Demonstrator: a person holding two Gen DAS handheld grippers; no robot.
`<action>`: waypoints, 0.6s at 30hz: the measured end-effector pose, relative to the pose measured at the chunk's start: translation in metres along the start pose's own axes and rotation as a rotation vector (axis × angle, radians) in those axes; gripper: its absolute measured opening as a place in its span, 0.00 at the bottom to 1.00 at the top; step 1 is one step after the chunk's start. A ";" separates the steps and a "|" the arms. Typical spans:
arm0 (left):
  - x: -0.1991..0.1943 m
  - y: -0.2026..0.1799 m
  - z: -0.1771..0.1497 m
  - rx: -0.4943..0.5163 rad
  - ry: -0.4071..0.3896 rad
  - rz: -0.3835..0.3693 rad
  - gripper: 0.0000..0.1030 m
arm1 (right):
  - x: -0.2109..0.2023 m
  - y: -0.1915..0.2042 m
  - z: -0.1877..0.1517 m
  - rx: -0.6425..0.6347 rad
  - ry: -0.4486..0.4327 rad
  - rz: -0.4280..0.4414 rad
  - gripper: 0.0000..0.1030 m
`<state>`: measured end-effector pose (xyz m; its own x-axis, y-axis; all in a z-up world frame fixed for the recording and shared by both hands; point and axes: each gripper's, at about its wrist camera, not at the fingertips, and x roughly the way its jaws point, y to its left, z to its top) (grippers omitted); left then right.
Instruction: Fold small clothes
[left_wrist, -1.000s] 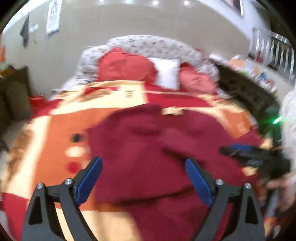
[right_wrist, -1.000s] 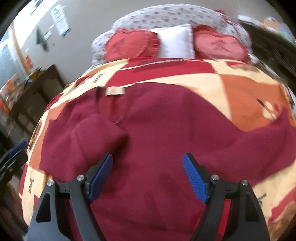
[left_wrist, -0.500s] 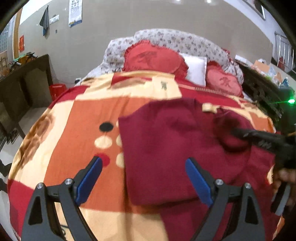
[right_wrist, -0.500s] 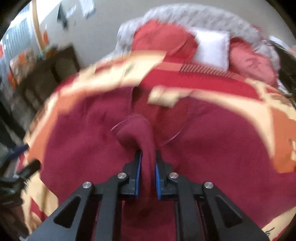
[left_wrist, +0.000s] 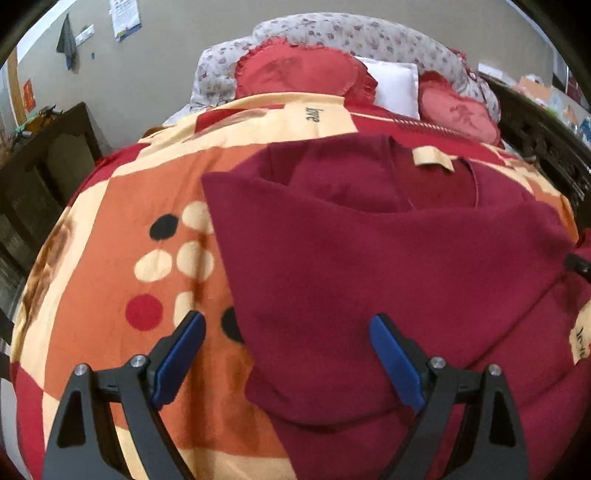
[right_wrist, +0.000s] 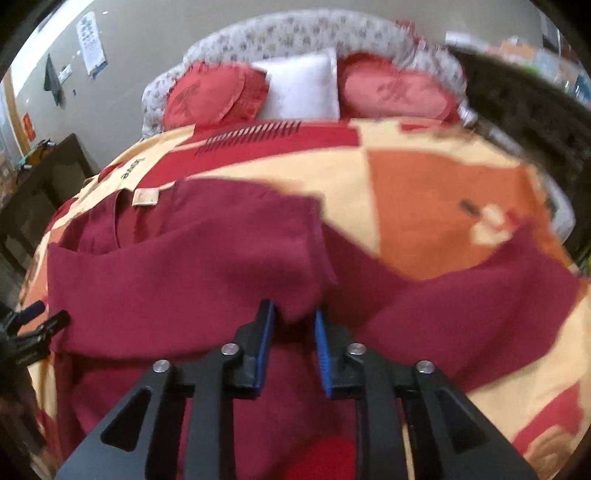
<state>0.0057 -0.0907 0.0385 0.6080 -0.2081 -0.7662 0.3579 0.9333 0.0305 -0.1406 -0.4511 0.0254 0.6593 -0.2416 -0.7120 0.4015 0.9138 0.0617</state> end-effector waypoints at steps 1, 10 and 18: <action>-0.004 0.005 0.001 -0.020 -0.025 -0.009 0.91 | -0.004 -0.006 0.004 0.018 -0.016 -0.011 0.53; 0.020 0.019 0.011 -0.077 0.050 0.026 0.91 | 0.041 -0.005 0.040 0.028 0.056 0.021 0.57; -0.015 0.041 -0.006 -0.110 0.029 -0.050 0.91 | -0.009 0.013 0.028 -0.025 0.005 0.070 0.58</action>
<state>0.0074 -0.0477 0.0474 0.5702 -0.2485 -0.7830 0.3069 0.9486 -0.0776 -0.1233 -0.4458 0.0517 0.6824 -0.1750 -0.7097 0.3383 0.9363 0.0944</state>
